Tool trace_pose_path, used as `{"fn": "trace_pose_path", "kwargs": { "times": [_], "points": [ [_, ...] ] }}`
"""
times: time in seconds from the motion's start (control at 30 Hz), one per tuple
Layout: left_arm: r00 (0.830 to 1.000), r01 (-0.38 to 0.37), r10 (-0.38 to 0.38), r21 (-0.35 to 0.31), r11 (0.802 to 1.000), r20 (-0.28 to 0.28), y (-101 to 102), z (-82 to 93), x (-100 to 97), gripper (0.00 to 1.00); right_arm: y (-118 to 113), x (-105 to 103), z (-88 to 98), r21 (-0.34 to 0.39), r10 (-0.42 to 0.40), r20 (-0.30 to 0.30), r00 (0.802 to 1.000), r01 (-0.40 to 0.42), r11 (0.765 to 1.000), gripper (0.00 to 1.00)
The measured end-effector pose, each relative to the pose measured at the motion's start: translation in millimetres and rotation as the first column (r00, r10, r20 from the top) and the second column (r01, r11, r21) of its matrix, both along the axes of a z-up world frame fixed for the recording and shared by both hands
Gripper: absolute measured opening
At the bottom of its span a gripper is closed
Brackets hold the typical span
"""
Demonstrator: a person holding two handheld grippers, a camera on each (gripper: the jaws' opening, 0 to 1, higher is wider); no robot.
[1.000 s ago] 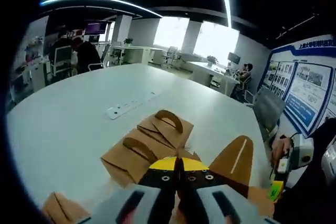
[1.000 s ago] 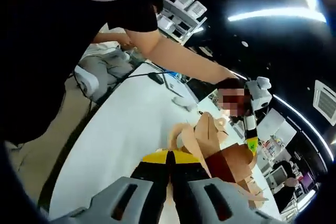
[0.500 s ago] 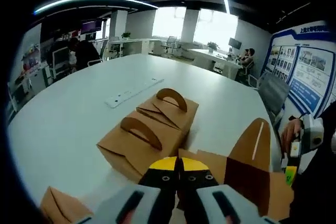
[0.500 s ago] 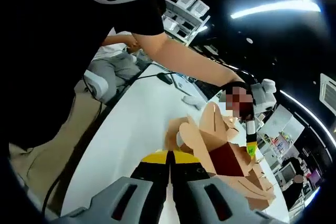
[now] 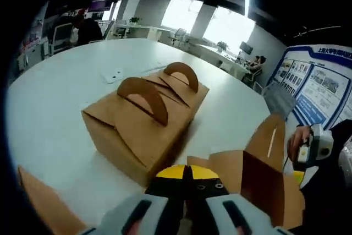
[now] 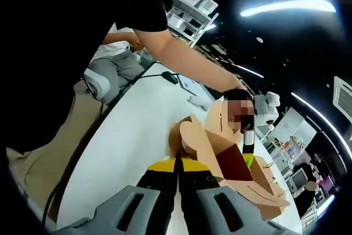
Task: Pick up one paper box from the group, open the paper box, and remove the item inside
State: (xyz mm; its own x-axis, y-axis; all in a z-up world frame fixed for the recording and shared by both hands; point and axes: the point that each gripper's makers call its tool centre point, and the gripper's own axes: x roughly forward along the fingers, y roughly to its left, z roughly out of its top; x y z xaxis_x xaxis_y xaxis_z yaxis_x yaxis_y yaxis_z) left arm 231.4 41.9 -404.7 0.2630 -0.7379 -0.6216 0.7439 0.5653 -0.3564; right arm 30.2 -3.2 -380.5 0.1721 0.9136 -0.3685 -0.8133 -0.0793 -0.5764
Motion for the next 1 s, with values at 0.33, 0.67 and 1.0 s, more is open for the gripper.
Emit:
{"fn": "trace_pose_path", "kwargs": {
  "times": [0.33,0.67,1.0],
  "points": [
    [0.996,-0.019,0.010,-0.091,0.996,-0.092,-4,-10.2,-7.0,0.04,1,7,-2.6,0.000,-0.021,0.010,1.000,0.021,1.000,0.02],
    [0.993,-0.004,-0.006,-0.088,0.996,-0.114,-10,-16.3,-18.5,0.04,0,12,-3.1,0.017,-0.046,0.009,0.999,0.046,0.999,0.03],
    [0.987,0.041,-0.056,-0.100,0.994,-0.148,-13,-19.9,-27.4,0.04,1,14,-10.7,0.001,-0.055,0.009,0.998,0.055,0.998,0.03]
  ]
}}
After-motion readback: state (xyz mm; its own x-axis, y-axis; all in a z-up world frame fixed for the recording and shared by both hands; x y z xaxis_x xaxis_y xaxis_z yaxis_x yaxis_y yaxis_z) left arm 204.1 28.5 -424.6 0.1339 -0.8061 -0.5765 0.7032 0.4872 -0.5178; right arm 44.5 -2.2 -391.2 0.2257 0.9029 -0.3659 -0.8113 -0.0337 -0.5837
